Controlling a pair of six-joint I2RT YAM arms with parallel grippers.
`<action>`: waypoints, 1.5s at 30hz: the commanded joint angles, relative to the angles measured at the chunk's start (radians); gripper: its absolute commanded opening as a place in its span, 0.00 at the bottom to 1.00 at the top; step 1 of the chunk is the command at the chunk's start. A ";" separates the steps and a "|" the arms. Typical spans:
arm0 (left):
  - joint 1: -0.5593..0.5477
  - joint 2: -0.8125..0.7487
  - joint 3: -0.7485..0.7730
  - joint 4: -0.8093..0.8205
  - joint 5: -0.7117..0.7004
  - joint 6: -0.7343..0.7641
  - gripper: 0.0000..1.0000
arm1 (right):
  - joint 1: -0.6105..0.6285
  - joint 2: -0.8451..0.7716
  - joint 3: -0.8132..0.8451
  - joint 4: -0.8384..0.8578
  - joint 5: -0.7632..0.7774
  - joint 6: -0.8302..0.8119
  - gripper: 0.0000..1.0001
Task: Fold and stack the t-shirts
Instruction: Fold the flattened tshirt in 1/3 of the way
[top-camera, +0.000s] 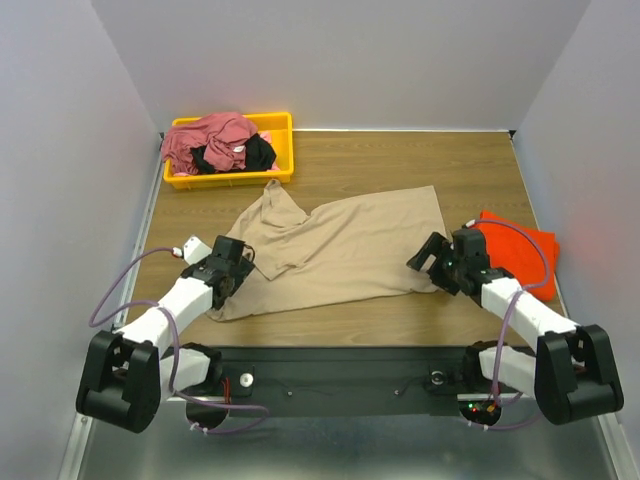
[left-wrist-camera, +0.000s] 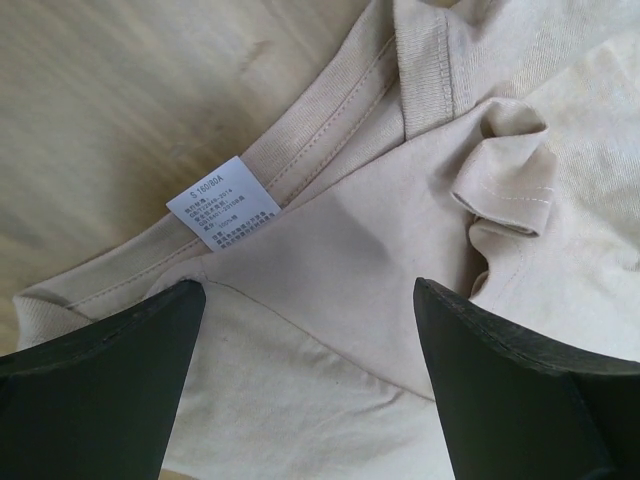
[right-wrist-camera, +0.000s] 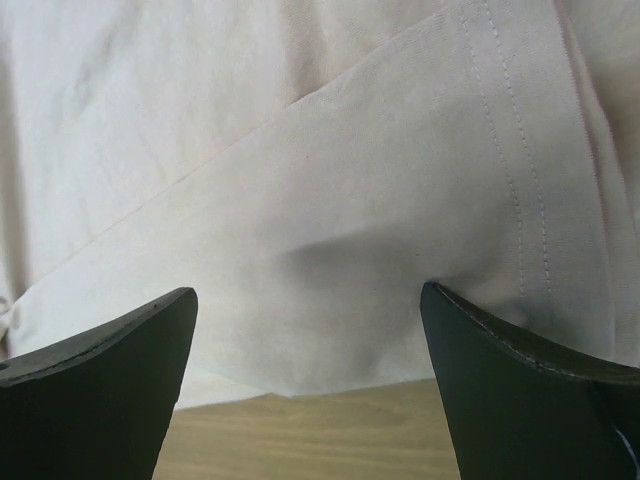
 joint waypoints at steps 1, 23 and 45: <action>0.011 -0.081 -0.008 -0.153 -0.081 -0.043 0.99 | 0.024 -0.093 -0.078 -0.259 -0.074 0.063 1.00; -0.268 0.060 0.152 0.026 0.147 0.105 0.93 | 0.025 -0.054 0.176 -0.331 0.104 -0.017 1.00; -0.279 0.266 0.253 0.054 0.035 0.162 0.02 | 0.023 -0.055 0.150 -0.331 0.104 -0.003 1.00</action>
